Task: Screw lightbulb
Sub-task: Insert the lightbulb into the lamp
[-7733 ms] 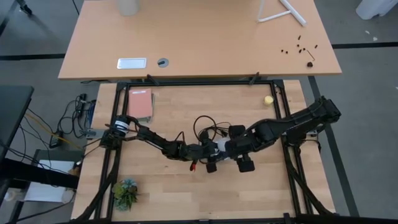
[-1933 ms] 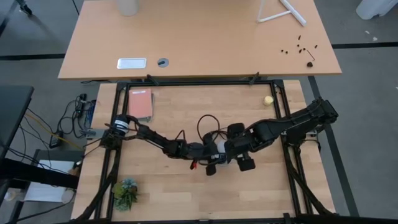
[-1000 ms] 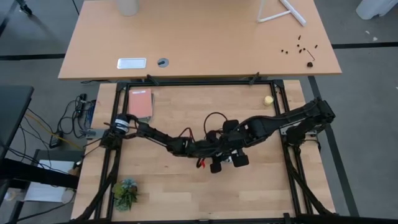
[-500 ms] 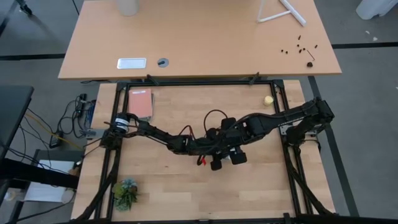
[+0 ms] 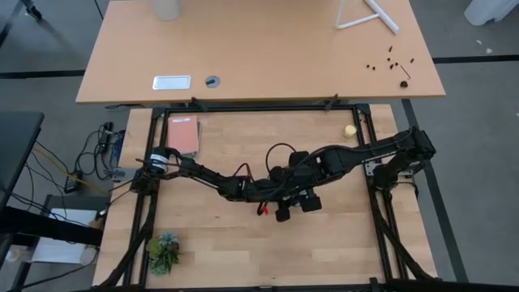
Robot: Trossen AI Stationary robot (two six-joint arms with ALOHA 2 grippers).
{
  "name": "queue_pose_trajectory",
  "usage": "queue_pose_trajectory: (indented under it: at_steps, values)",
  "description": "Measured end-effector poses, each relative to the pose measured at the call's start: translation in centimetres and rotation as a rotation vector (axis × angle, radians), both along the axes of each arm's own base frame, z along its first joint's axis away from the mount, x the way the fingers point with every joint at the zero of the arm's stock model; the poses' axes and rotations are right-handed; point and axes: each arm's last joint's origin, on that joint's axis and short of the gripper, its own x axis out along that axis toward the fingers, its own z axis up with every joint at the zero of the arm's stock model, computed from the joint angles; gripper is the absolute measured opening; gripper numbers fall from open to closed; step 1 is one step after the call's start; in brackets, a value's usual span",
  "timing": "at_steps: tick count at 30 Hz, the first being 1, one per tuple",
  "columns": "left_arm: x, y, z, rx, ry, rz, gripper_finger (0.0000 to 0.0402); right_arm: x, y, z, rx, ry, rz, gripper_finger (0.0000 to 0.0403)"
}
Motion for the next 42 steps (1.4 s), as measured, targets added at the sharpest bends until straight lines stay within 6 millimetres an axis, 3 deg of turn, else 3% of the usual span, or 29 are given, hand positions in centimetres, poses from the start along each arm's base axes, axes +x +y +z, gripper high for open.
queue_pose_trajectory:
  at_steps: [6,19,28,37,42]
  values:
    - [0.1,0.0,0.3,-0.009,-0.025,0.004,0.0193,0.0,0.1,0.0,-0.014,0.004,0.047,0.0339]
    - [0.1,0.1,0.4,0.002,-0.043,0.050,0.0193,-0.1,0.1,0.0,0.015,0.011,0.039,0.0252]
    - [0.0,0.1,0.4,-0.013,-0.058,0.149,0.0193,-0.1,-0.1,0.0,-0.002,-0.007,-0.126,0.0277]
    - [-0.3,-0.6,0.7,0.017,-0.107,0.300,0.0193,0.2,-0.3,0.2,-0.012,-0.095,-0.374,0.0257]
    - [-0.4,-0.8,1.0,0.016,-0.141,0.360,0.0193,0.5,-0.5,0.4,-0.002,-0.159,-0.486,0.0280]
